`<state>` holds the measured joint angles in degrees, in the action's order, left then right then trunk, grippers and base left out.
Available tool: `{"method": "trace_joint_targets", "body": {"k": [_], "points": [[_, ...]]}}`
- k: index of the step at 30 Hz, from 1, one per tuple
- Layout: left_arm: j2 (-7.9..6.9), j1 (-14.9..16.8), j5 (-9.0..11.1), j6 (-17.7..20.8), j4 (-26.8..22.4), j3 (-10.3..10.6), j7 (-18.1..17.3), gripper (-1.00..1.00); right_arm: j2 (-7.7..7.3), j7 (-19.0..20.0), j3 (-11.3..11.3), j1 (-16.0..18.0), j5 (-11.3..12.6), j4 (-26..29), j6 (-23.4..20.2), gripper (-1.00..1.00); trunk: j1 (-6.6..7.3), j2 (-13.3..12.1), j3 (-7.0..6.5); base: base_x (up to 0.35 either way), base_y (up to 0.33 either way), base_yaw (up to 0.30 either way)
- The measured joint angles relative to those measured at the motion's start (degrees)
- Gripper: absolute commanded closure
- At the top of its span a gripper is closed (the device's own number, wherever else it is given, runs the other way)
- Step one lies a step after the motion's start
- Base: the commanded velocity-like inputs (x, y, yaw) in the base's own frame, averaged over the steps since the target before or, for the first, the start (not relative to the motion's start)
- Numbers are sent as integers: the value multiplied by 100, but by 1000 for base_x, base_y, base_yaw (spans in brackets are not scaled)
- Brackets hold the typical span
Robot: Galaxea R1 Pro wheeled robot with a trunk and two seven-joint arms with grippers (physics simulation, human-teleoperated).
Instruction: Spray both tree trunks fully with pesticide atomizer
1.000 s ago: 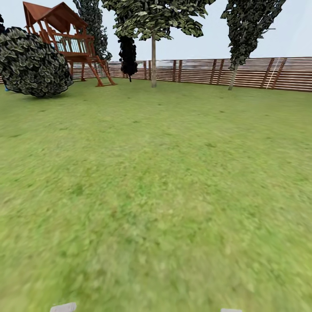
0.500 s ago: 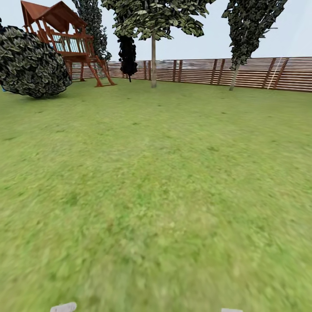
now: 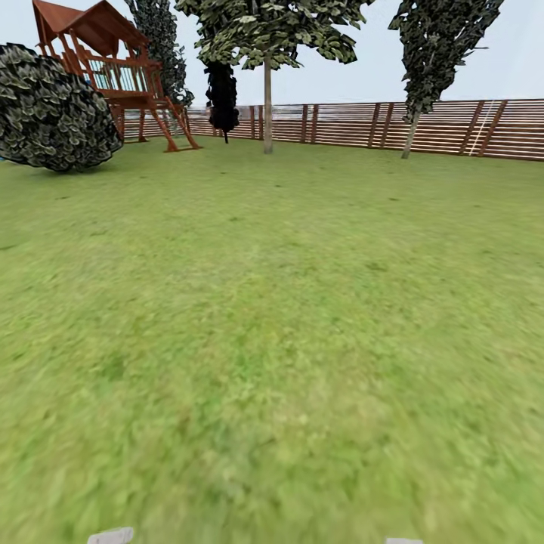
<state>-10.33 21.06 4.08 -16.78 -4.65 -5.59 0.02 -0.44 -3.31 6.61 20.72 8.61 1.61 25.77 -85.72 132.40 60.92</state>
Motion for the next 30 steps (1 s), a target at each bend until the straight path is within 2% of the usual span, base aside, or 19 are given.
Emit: {"method": "trace_joint_targets", "body": {"k": [30], "points": [[-5, 0, 0, 0, 1, 0, 0, 100, 0, 0, 0, 0, 0, 0, 0, -100, 0, 0, 0, 337, 0, 0]]}}
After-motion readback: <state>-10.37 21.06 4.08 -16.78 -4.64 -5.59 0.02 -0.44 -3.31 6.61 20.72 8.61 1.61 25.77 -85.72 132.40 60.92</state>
